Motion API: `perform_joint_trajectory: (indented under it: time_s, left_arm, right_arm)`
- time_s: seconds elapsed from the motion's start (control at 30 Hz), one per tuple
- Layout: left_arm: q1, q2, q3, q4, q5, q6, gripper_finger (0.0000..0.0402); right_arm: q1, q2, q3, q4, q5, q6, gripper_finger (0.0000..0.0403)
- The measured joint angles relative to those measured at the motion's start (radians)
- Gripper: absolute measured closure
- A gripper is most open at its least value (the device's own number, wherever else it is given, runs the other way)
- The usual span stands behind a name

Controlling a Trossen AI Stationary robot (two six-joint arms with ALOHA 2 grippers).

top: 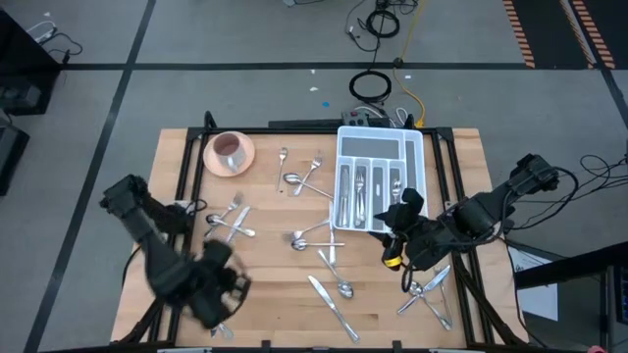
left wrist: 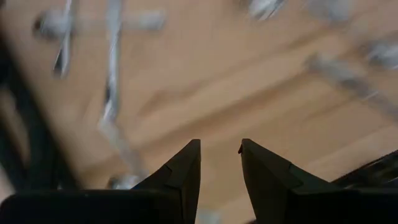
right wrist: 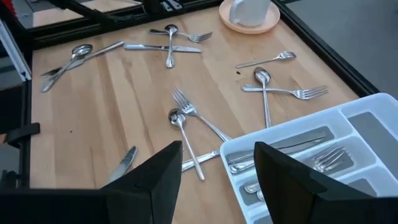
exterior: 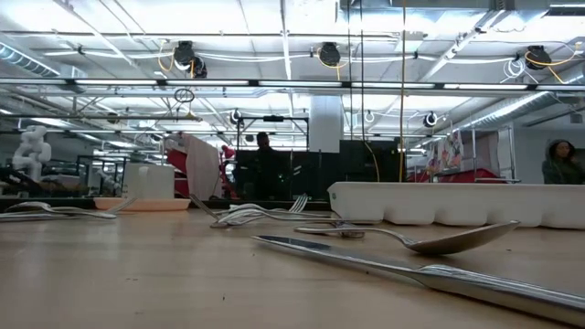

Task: Sort silverware
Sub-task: Put the silver spoon into the white silverware tray

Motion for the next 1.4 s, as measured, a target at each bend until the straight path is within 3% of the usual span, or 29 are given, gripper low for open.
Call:
perform_joint_trajectory:
  time_s: [0.07,0.13,0.43,0.6,0.87,1.03,1.27,1.4]
  left_arm:
    - [-0.063,0.009,-0.04,-0.002,0.069,-0.04,0.0282]
    - [-0.117,0.014,-0.068,0.012,0.091,0.031,0.0282]
    - [-0.235,0.018,-0.223,0.244,0.112,0.866,0.0296]
    - [-0.233,0.017,-0.386,0.363,0.137,1.128,0.0308]
    - [-0.235,-0.01,-0.628,0.678,0.264,1.315,0.0309]
    - [-0.236,-0.011,-0.65,0.745,0.253,1.375,0.0309]
    - [-0.247,-0.012,-0.649,0.803,0.325,1.391,0.0309]
    - [-0.255,-0.012,-0.652,0.805,0.278,1.404,0.0309]
  right_arm:
    - [0.0,0.013,0.0,0.009,0.002,0.0,0.0211]
    - [-0.001,0.026,0.0,0.027,0.002,-0.005,0.0211]
    - [-0.009,0.043,0.0,0.14,0.006,-0.055,0.0211]
    - [-0.008,0.043,0.0,0.186,0.0,-0.059,0.0211]
    - [-0.008,0.043,0.0,0.241,-0.002,-0.032,0.0211]
    - [-0.008,0.043,0.0,0.279,-0.001,-0.032,0.0211]
    - [-0.008,0.043,0.0,0.28,0.0,-0.007,0.0211]
    - [-0.009,0.043,0.0,0.281,0.002,-0.005,0.0211]
